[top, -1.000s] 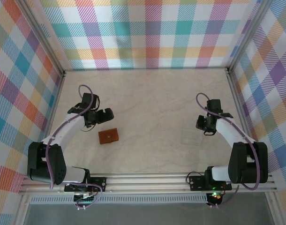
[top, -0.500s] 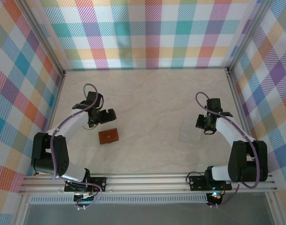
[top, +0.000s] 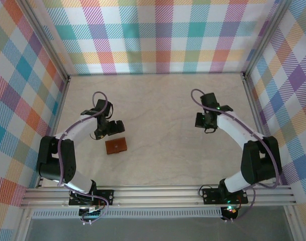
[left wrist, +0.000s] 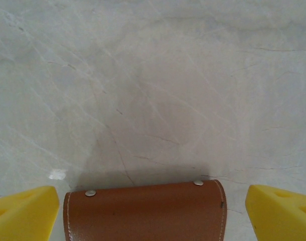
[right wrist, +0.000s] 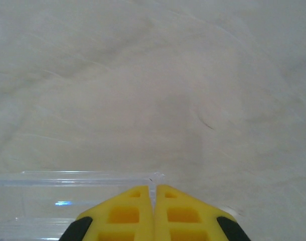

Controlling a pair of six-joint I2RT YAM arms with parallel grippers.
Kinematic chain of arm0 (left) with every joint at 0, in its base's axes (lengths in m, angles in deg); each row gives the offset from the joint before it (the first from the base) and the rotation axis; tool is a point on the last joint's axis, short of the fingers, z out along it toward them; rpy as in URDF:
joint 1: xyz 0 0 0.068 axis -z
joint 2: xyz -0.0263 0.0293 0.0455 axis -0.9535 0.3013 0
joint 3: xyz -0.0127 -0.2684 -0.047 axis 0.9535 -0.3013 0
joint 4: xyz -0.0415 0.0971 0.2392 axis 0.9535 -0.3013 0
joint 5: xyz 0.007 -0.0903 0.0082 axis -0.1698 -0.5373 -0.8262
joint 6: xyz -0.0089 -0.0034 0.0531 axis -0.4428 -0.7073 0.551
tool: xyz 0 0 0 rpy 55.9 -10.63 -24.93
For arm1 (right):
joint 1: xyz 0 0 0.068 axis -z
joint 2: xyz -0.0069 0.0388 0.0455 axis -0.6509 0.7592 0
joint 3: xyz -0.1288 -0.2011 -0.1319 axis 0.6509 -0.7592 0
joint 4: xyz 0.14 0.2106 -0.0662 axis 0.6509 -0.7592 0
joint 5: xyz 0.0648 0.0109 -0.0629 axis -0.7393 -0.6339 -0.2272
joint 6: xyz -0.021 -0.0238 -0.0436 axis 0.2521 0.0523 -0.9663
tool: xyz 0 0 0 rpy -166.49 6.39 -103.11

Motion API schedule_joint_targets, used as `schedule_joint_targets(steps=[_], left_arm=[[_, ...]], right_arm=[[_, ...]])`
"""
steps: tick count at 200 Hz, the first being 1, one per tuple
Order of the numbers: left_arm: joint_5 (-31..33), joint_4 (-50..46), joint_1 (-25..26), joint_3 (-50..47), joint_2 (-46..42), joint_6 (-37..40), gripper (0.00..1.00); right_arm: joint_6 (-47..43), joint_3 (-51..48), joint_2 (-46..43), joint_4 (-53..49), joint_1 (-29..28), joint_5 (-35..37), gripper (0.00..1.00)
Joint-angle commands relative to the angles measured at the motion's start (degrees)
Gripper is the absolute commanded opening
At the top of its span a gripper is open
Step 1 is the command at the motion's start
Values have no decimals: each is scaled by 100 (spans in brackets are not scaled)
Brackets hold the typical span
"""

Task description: Take the credit cards out of the card holder

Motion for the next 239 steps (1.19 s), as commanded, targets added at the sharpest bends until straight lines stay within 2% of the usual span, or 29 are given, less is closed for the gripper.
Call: schedule_joint_targets(steps=[1,58,109,175,199,239], left_arm=[[163,-398,91,63,110,-162,95],[176,-374,95,-302,-38,-259,95],[-43,-234,100,-662,-243,-352,95],[-305,-129,255,-819,-253,-327,93],[-344,-94,379,-802,-209,-338,91],[-359,-81,571,-732,-116,-357,87]], right_arm=[[412,693,435,-131,-454,181,0],[907,3033,2320,-892,-1272,597,0],[1034,4431,3545,-1408,-1534,495,0],[1055,4637,3930,-1452,-1658,466,0],[1087,4651,3892,-1494,-1667,468,12],[1078,4633,3681,-1558,-1667,477,22]])
